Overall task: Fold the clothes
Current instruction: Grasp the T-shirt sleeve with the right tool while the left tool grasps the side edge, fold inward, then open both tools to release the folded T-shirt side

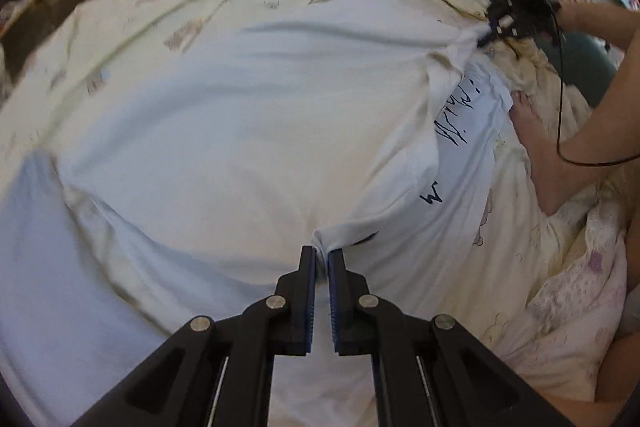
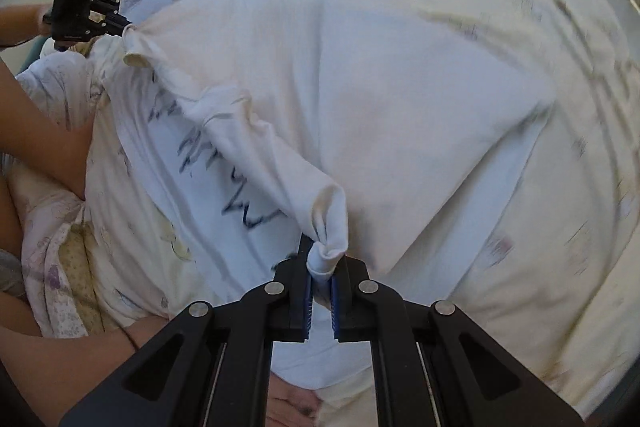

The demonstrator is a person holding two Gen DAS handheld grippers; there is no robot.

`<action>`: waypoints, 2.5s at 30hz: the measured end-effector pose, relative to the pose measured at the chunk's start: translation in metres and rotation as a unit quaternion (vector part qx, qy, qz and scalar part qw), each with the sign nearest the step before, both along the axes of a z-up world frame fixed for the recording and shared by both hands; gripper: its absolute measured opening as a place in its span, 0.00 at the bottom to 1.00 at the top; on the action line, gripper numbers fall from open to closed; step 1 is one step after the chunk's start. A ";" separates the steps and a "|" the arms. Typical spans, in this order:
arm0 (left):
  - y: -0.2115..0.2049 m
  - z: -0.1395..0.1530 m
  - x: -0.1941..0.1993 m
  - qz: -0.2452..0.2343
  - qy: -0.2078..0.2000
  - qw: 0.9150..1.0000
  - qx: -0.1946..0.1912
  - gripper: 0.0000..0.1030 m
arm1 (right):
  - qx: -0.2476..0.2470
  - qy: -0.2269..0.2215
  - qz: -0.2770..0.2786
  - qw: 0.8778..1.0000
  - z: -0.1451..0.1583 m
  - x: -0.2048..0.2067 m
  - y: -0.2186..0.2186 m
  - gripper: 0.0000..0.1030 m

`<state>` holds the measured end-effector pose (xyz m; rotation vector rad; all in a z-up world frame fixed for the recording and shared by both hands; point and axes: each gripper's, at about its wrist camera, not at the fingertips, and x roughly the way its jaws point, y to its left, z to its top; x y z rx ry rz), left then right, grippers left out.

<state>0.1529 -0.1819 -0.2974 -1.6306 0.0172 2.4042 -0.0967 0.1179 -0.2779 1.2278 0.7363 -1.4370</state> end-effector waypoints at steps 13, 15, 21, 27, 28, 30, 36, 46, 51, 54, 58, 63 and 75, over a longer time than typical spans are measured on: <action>0.006 -0.004 0.034 -0.043 -0.030 0.999 0.011 0.05 | -0.037 -0.033 -0.023 0.999 -0.012 0.017 0.039 0.07; 0.011 -0.021 0.036 -0.041 -0.051 0.998 -0.004 0.05 | -0.014 -0.027 -0.017 0.999 -0.027 0.022 0.040 0.07; 0.015 -0.024 0.018 0.028 -0.060 0.997 0.028 0.54 | 0.009 -0.037 -0.047 0.998 -0.029 0.017 0.048 0.19; 0.021 -0.036 -0.006 0.076 -0.077 0.993 0.047 0.58 | 0.020 0.025 -0.004 0.999 0.014 0.017 0.046 0.26; 0.019 -0.041 -0.009 0.089 -0.088 0.990 0.067 0.58 | 0.004 0.025 -0.006 1.000 0.025 0.013 0.044 0.29; 0.009 -0.055 -0.010 0.140 -0.111 0.978 0.108 0.58 | -0.027 0.021 0.005 0.999 0.038 0.012 0.026 0.38; -0.007 -0.068 -0.004 0.231 -0.131 0.949 0.170 0.58 | -0.051 0.026 0.076 0.995 0.016 0.021 -0.045 0.71; 0.005 -0.071 -0.003 0.232 -0.129 0.951 0.157 0.58 | -0.047 -0.005 0.199 0.979 -0.019 0.071 -0.065 0.15; 0.003 -0.074 0.008 0.256 -0.116 0.940 0.194 0.58 | -0.024 -0.041 0.199 0.979 -0.021 0.084 -0.039 0.15; -0.005 -0.077 0.014 0.284 -0.114 0.925 0.224 0.58 | -0.045 -0.049 0.165 0.984 -0.018 0.077 -0.039 0.15; 0.000 -0.077 0.015 0.289 -0.117 0.923 0.224 0.58 | -0.078 -0.032 0.116 0.990 -0.008 0.058 -0.058 0.17; -0.001 -0.078 0.010 0.289 -0.124 0.925 0.215 0.58 | -0.067 -0.061 0.068 0.994 -0.025 0.035 -0.093 0.17; -0.010 -0.071 0.017 0.281 -0.109 0.921 0.249 0.58 | -0.051 -0.170 0.141 0.974 -0.040 0.094 -0.069 0.20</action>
